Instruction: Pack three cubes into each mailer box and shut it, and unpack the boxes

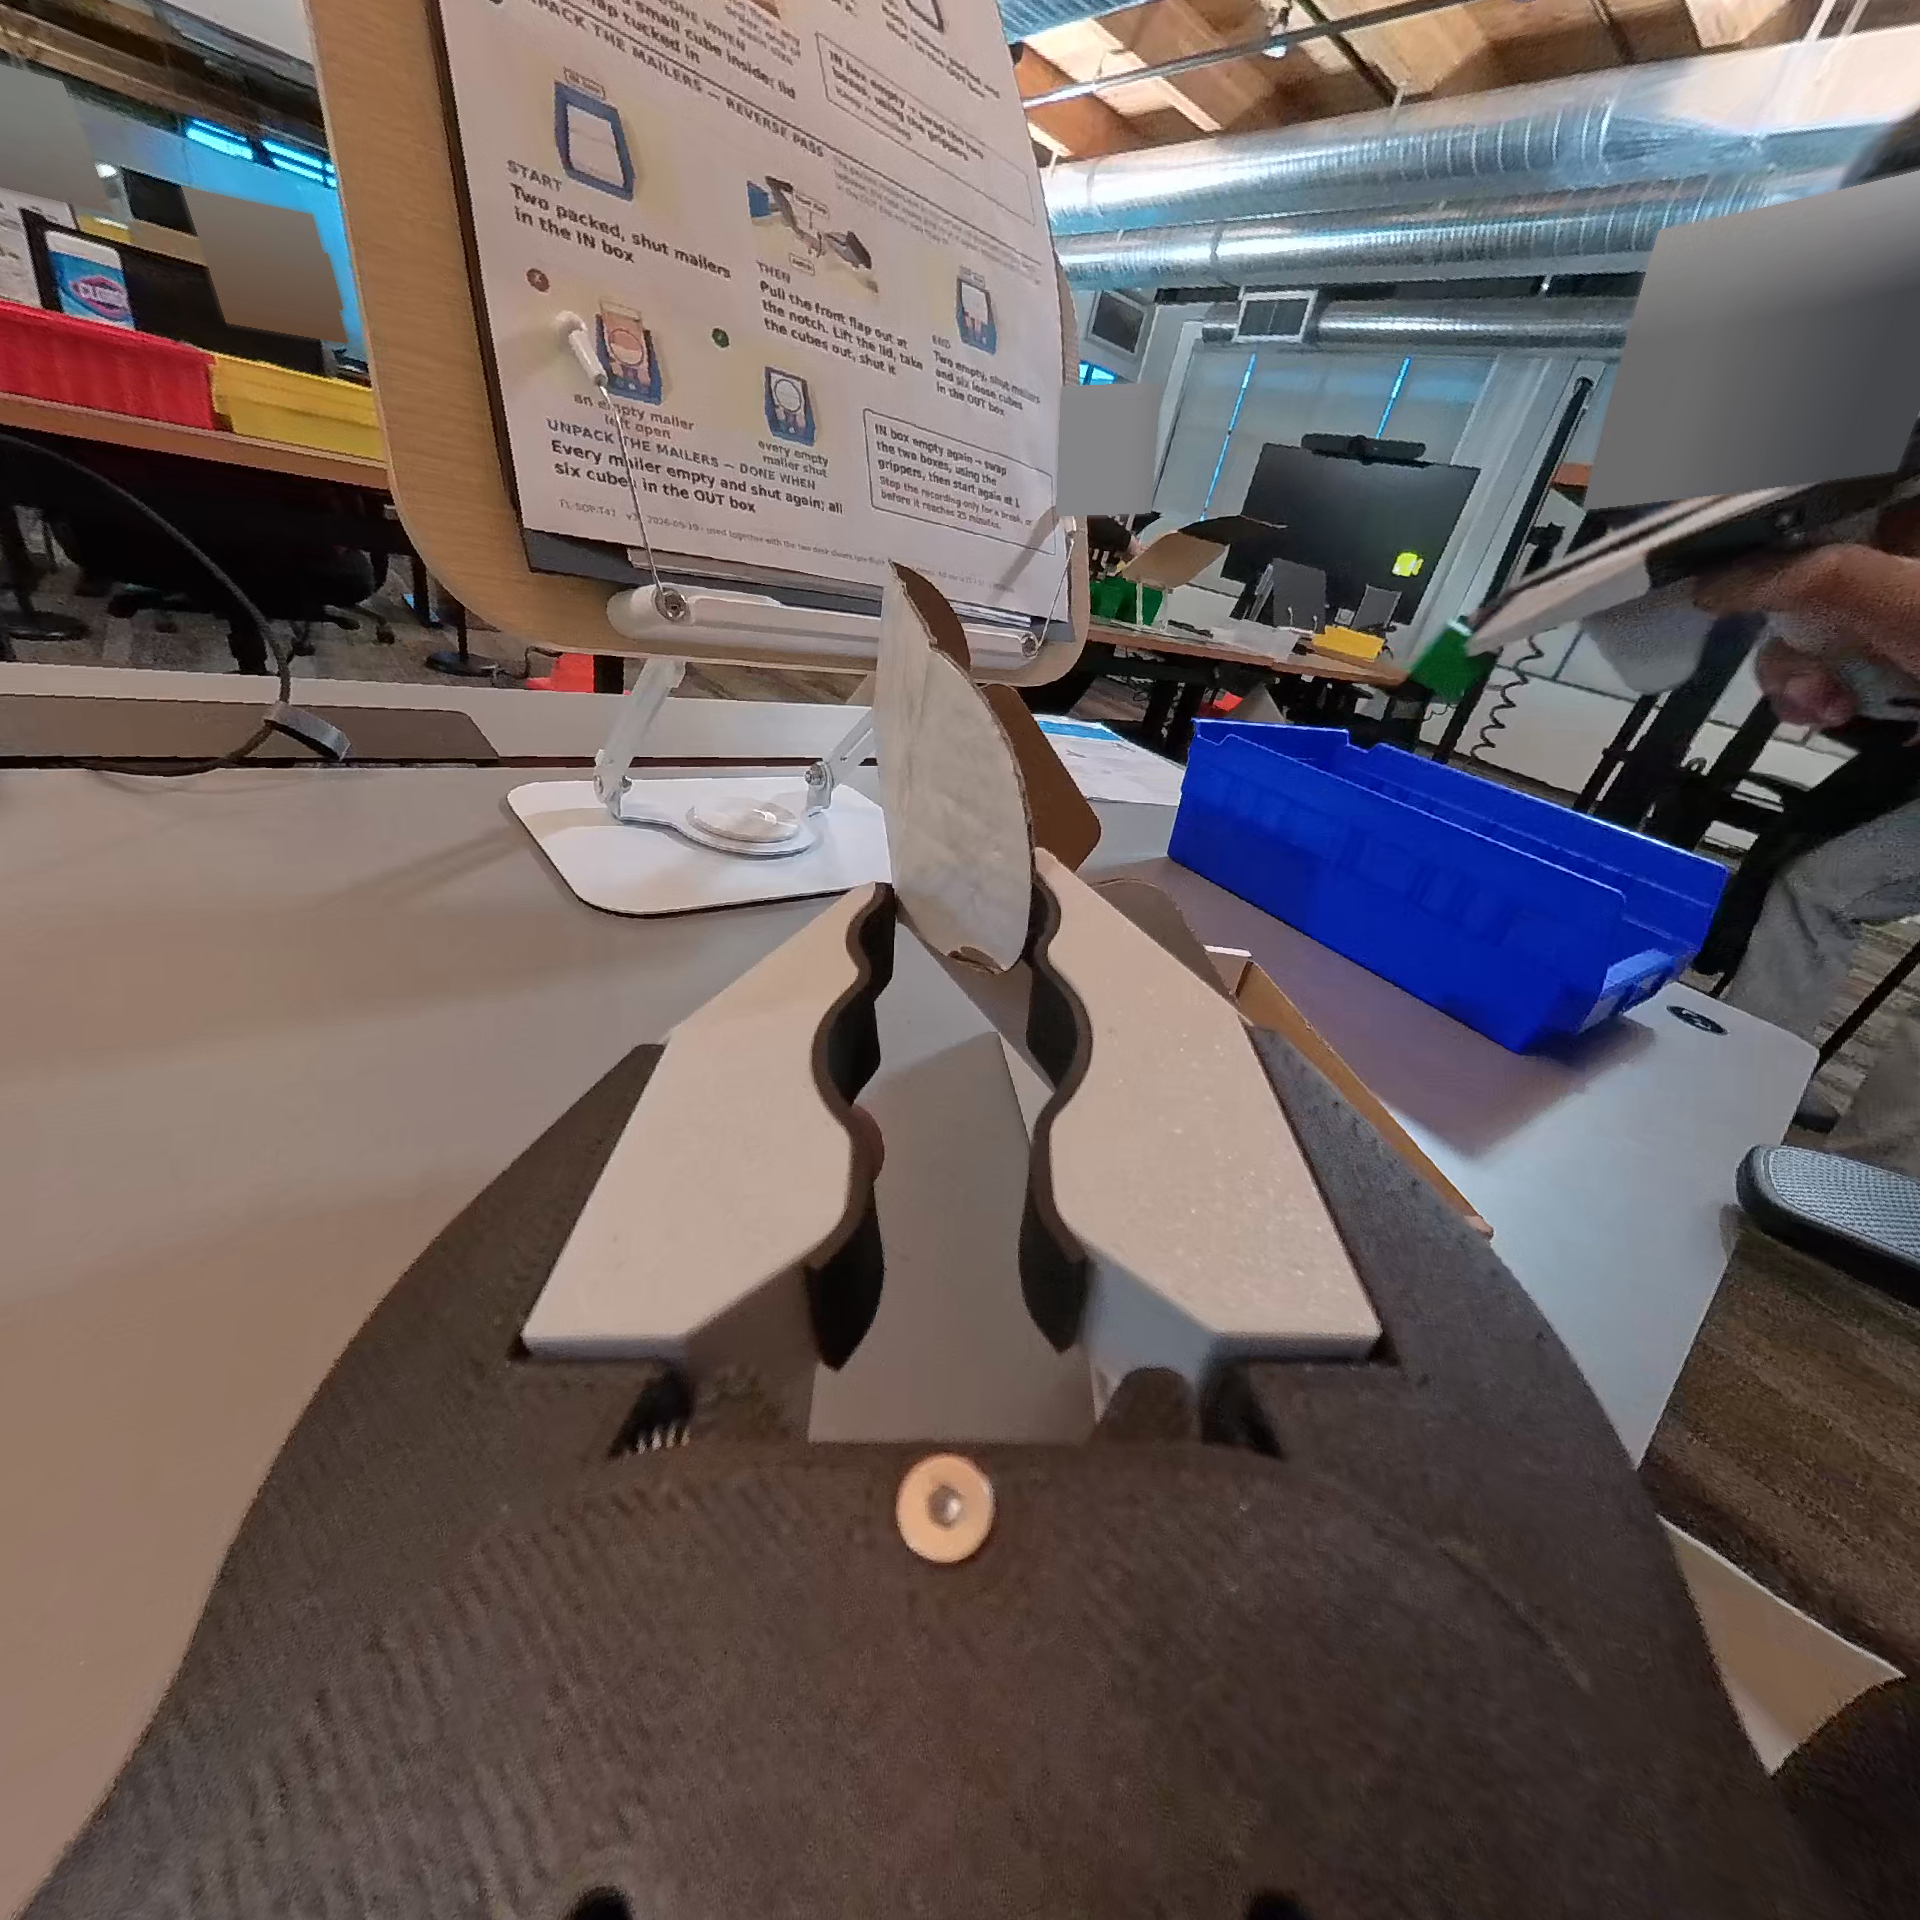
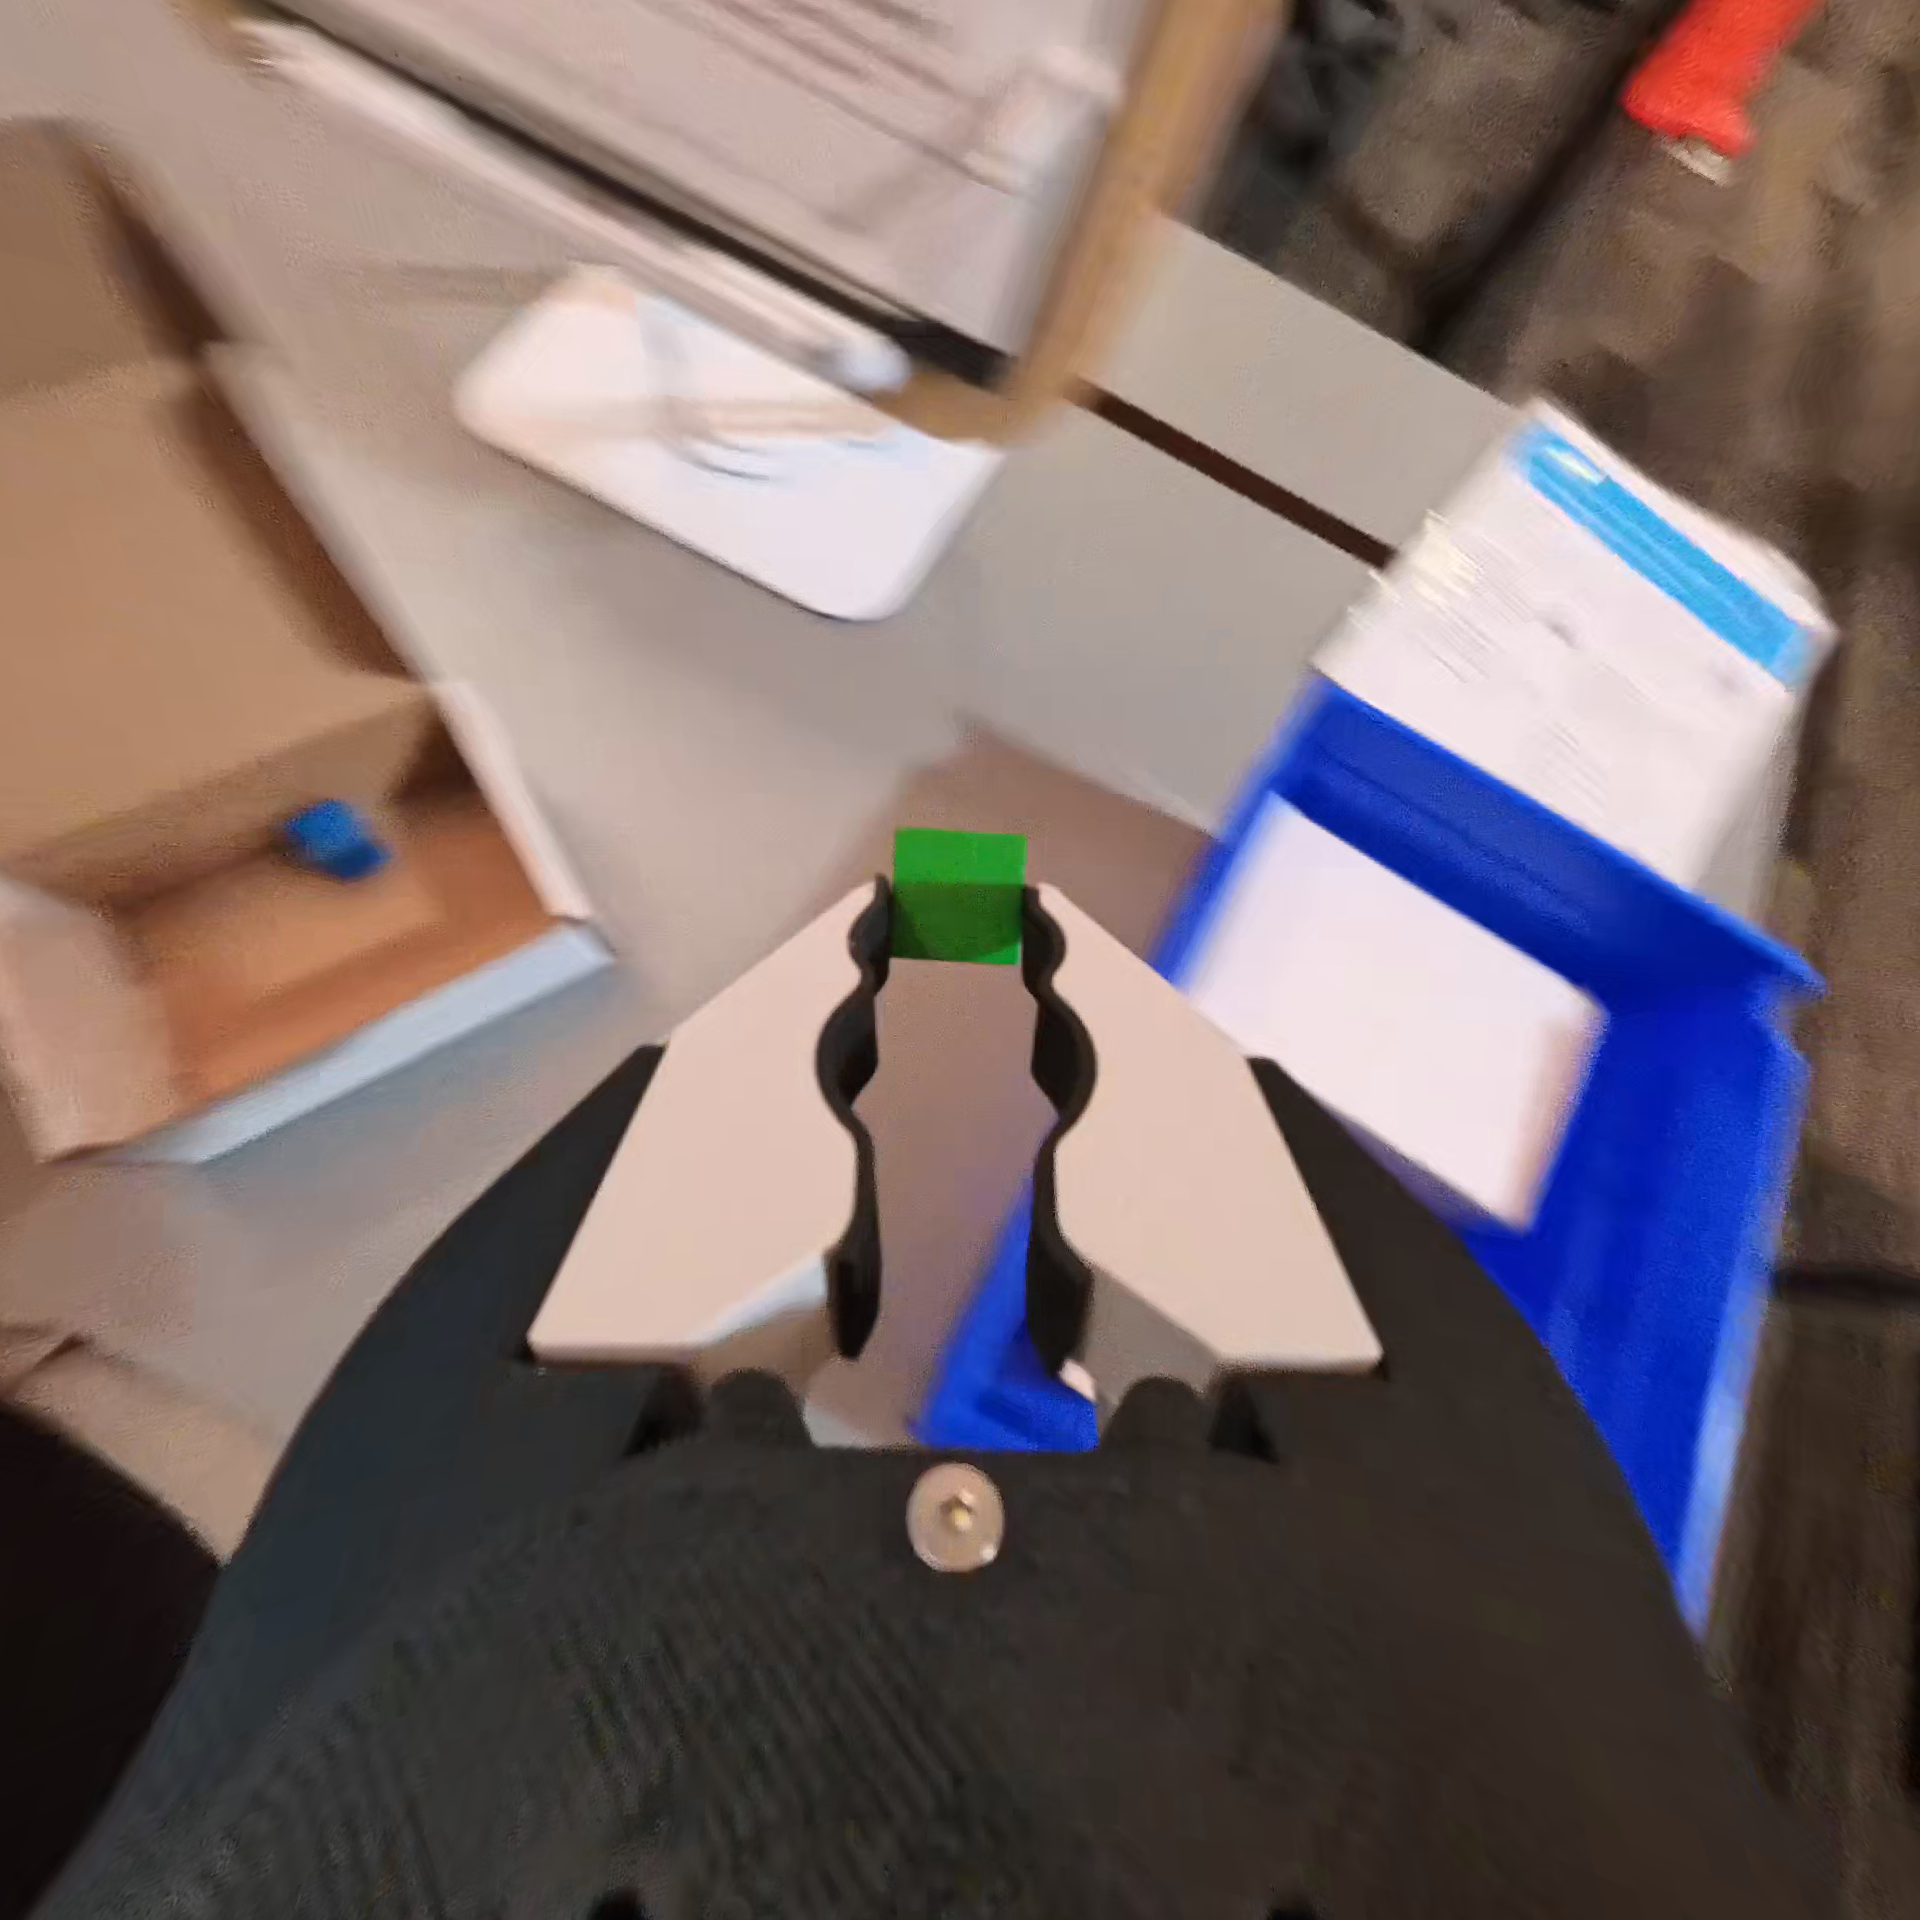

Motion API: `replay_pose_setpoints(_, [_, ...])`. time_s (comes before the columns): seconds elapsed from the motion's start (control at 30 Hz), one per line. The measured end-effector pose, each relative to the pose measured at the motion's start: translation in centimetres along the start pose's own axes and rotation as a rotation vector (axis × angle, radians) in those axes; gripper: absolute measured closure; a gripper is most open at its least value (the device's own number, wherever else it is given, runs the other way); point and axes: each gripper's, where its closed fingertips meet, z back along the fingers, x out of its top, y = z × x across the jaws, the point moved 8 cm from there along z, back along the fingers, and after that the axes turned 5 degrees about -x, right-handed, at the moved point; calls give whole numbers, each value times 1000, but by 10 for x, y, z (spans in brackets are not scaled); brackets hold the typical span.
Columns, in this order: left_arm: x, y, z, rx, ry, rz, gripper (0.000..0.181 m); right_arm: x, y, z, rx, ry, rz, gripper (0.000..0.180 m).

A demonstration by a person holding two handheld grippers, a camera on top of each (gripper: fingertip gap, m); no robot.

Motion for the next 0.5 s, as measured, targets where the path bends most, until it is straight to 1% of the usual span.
replay_pose_setpoints(0.1, [0, 0, -1, 4, -2, 5, 159, -51, -83, 6, -162, 123, -196, 155])
replay_pose_setpoints(0.2, [0, 0, -2, 9, -5, 6, 159, -109, -131, -15, -239, 268, -332, 155])
replay_pose_setpoints(0.27, [0, -1, -3, 9, -8, 0, 158, -138, -144, -33, -241, 355, -384, 155])
replay_pose_setpoints(0.33, [0, -2, -3, 9, -9, -12, 159, -156, -147, -50, -236, 428, -391, 155])
replay_pose_setpoints(0.43, [0, -2, -4, 8, -7, -11, 159, -173, -145, -71, -232, 516, -355, 155])
replay_pose_setpoints(0.5, [0, -2, -3, 6, -5, -11, 158, -176, -144, -75, -228, 525, -349, 154])
